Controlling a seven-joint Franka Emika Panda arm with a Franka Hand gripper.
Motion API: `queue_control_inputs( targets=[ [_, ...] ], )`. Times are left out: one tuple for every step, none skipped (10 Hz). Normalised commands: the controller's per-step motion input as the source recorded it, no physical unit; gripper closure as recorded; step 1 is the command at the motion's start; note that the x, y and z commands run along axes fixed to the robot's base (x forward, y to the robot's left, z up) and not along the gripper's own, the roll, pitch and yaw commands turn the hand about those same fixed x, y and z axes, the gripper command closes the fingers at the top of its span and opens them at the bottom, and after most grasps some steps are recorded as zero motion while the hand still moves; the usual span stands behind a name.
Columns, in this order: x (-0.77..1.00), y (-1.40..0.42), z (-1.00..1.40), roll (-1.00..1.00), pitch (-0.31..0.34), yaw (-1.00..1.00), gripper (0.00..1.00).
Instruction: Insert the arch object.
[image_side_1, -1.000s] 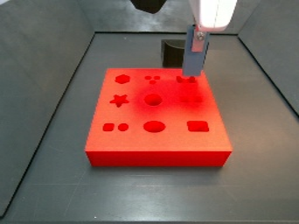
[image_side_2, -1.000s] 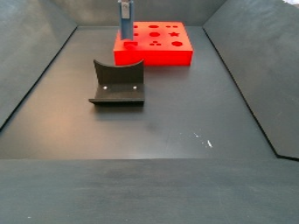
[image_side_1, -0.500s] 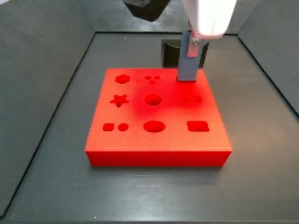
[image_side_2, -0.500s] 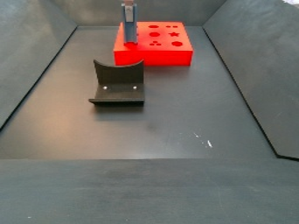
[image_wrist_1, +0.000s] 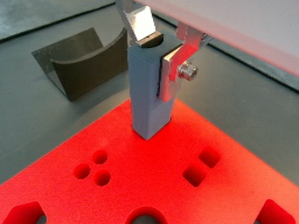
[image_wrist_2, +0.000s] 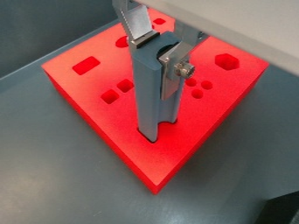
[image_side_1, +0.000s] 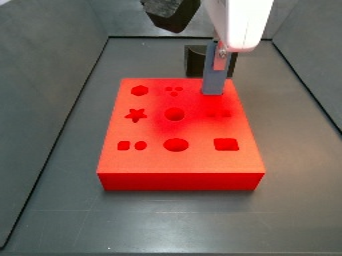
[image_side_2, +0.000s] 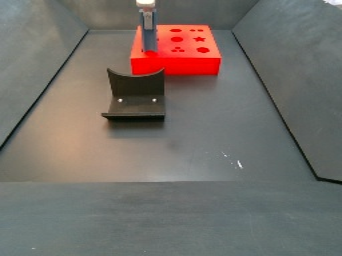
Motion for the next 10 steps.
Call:
queue_control_inputs(
  targets=[
    [0.00, 0.04, -0.23, 0.01, -0.004, -0.16, 1.00],
    [0.03, 0.00, -0.31, 0.00, -0.071, -0.16, 1.00],
    [0.01, 0.00, -0.53, 0.02, -0.130, -0.15, 1.00],
    [0.02, -0.02, -0.63, 0.06, -0.139, -0.16, 1.00],
    [0.09, -0.06, -0.66, 0.07, -0.143, -0.18, 1.00],
    [0.13, -0.08, -0.63, 0.08, -0.137, -0.20, 1.00],
    [0.15, -0.07, -0.56, 0.08, -0.111, -0.21, 1.00],
    [0.09, -0.02, -0.47, 0.11, -0.076, -0.19, 1.00],
    [0.00, 0.00, -0.19, 0.08, 0.000, -0.06, 1.00],
    [0.00, 0.00, 0.00, 0.00, 0.000, 0.00, 1.00]
  ],
)
